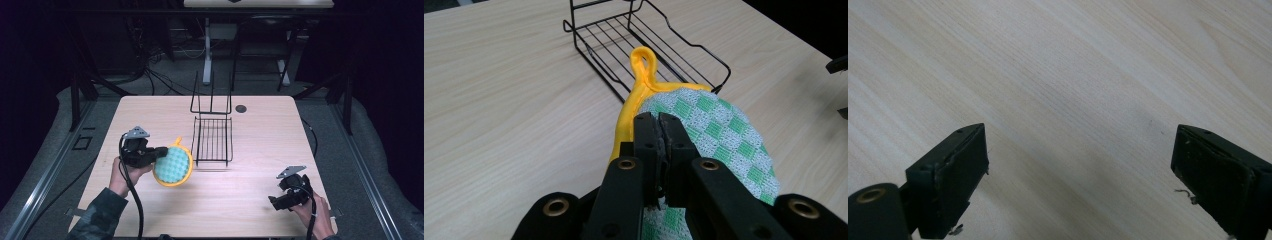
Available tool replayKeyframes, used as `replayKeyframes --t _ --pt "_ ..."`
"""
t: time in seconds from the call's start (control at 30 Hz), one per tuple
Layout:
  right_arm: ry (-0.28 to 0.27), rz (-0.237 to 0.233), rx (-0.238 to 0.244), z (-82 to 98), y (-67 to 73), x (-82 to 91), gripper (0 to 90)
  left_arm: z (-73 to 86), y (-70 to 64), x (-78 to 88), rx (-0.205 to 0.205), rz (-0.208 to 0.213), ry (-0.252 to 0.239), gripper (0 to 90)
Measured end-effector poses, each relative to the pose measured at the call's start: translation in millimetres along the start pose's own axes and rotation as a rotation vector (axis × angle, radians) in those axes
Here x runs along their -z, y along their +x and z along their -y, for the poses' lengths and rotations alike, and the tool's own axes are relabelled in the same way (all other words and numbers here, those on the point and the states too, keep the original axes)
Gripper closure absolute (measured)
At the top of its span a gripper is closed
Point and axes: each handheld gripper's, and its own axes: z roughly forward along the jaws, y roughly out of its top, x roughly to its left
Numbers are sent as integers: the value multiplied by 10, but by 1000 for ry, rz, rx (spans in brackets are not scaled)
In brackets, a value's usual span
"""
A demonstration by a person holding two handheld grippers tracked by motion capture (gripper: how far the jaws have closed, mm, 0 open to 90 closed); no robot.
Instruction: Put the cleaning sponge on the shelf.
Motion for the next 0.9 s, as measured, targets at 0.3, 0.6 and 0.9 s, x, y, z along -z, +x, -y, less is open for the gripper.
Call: replayKeyframes --t 0.3,0.6,0.9 --pt "10 0 14 -3 10 -10 81 -117 -13 -156 5 2 -15 876" --pt "0 7 10 3 9 5 81 -292 -49 -247 -6 -11 -30 876" --pt "0 3 14 2 9 3 86 -329 -38 -328 -2 -23 -49 875"
